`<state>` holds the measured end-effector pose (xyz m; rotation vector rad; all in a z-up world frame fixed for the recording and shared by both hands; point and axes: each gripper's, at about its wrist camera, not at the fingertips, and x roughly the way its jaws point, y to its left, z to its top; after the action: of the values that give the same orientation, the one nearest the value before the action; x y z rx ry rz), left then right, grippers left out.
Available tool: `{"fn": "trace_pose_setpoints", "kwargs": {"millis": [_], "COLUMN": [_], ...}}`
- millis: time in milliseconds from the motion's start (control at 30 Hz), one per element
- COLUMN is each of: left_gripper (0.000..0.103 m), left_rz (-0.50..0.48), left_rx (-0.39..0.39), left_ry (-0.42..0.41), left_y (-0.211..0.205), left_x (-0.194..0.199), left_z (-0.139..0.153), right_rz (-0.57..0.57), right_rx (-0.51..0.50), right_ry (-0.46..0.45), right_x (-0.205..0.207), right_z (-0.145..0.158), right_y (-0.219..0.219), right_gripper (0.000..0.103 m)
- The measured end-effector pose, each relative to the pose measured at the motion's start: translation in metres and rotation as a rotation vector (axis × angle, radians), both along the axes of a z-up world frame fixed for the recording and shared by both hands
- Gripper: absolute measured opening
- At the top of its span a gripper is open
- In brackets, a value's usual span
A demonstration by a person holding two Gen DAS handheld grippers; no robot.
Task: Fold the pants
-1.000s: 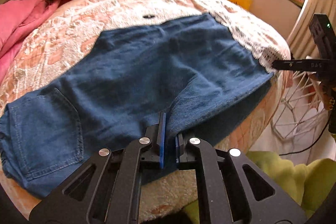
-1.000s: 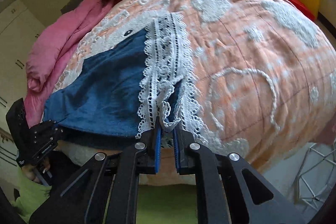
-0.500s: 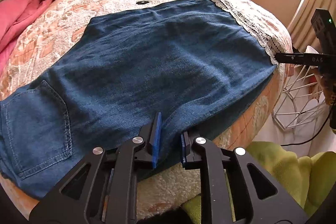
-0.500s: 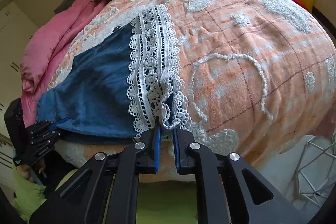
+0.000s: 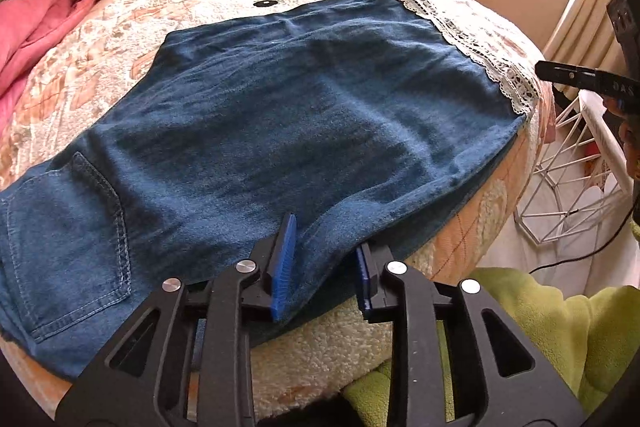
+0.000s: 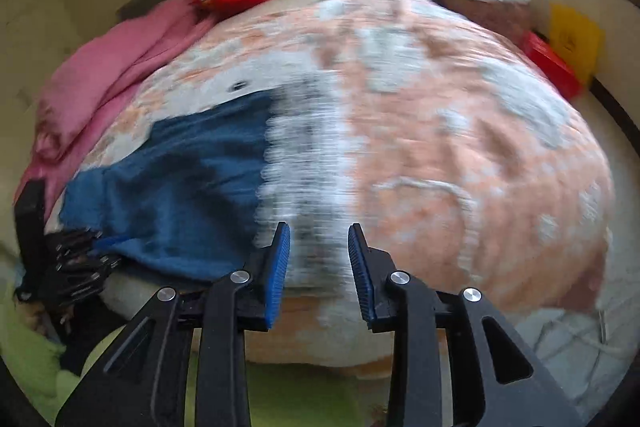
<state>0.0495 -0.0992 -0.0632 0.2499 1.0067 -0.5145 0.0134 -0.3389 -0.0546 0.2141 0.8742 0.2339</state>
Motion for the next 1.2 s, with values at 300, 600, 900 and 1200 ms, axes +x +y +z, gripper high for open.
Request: {"fn": "trace_pose_setpoints", "kwargs": {"millis": [300,600,900,1200], "left_gripper": [0.049,0.068,0.068,0.068], "left_rz": [0.01,0.316,0.605,0.58], "left_rx": [-0.038,-0.074,-0.114,-0.104], "left_ry": [0.019,-0.05,0.022,-0.069], "left_y": [0.008,0.086,0.179,0.169], "left_x": [-0.015,-0.002,0.028,0.016], "left_z": [0.008,0.041,0.023,0.04], "right_rz": [0.141,0.164,0.162,0.167], "right_rx": [-0.075,-0.041,-0.09,-0.06], "right_ry": [0.101,0.055,0.122,0.057], "right_x": [0.024,0.02,0.026,0.018], "right_z": [-0.035,-0.015,-0.031,-0.013], "right_y": [0.046,0.044,0.049,0.04], "right_gripper": [0.034,0.04,0.04,0.048]}}
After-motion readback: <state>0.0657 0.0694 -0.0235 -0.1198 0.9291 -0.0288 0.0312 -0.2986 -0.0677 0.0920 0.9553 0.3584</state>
